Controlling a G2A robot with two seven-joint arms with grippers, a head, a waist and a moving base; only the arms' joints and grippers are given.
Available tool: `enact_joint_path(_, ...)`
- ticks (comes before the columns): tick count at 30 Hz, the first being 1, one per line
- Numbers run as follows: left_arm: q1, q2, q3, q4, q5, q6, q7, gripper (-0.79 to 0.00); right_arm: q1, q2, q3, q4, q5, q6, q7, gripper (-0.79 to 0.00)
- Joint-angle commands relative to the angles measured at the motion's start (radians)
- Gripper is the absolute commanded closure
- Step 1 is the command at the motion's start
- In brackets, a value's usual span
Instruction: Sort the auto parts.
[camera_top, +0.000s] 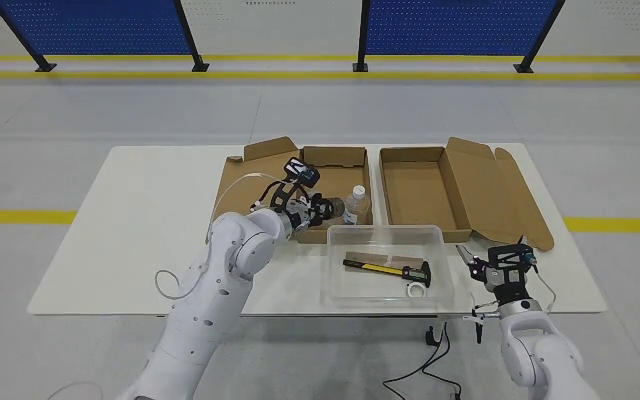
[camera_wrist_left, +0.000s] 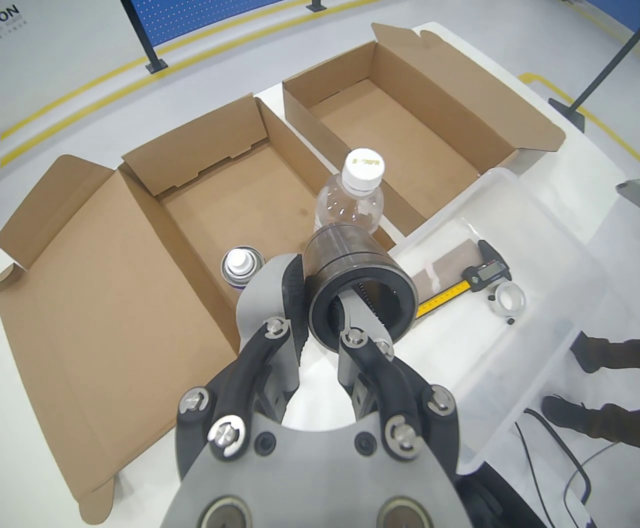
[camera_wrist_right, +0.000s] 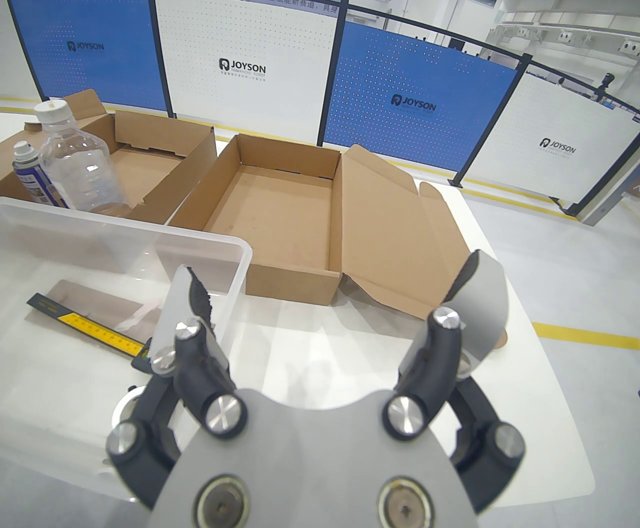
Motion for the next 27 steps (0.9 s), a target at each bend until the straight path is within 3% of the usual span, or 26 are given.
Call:
enact_joint_path(1,-0.005,0.001,0.003,0.023,0.02,0.001,0.009,0.0,0.0,0.0,0.0,0.0,0.0,0.0,0.0,-0.785)
enact_joint_path(13,0.008,0.013,-0.003,0.07,0.115,0.011,0.042,0.0,0.0,0.0,0.0,0.0,0.0,0.0,0.0,-0.785)
enact_joint_path(27,-0.009,0.008,0.047,0.151,0.146,0.034,0.045,0.0,0.0,0.0,0.0,0.0,0.0,0.0,0.0,-0.785)
